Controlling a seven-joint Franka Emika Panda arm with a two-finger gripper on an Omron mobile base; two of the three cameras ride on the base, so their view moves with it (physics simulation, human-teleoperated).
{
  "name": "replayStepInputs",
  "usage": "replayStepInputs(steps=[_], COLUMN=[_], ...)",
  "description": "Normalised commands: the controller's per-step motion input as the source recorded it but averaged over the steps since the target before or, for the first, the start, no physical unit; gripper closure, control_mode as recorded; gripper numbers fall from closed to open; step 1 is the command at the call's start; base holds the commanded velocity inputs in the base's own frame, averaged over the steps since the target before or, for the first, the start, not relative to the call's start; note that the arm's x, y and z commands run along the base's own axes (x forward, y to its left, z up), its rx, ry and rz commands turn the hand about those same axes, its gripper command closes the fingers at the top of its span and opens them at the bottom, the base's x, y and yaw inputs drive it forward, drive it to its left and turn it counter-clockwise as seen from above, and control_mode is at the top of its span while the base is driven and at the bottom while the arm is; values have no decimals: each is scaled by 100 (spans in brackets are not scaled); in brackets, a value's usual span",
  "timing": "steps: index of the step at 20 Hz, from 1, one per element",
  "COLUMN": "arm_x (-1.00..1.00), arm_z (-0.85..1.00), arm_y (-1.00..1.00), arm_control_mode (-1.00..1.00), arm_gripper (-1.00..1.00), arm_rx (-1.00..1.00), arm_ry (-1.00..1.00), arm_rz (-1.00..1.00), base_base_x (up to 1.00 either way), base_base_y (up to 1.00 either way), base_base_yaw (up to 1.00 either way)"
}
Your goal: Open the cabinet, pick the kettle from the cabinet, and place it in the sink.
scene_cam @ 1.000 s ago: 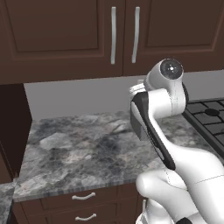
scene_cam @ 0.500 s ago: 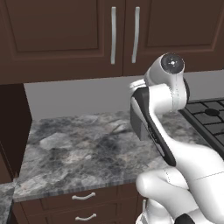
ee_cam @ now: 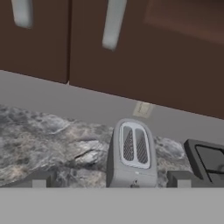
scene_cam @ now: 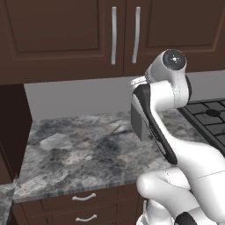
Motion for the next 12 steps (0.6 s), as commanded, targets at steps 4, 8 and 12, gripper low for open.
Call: replayStepInputs(steps=[4,8,12], arm_x=[-1,0,0], arm_z=[14,13,14], arm_y=[0,0,0], arm_control_mode=[-100,-100,-100], arm_gripper=[-100,-100,-100], arm_rx=[0,0,0], arm_ry=[-2,0,0], arm_rz=[0,0,0], base_base_x=[0,0,0], base_base_y=[0,0,0], base_base_yaw=[0,0,0])
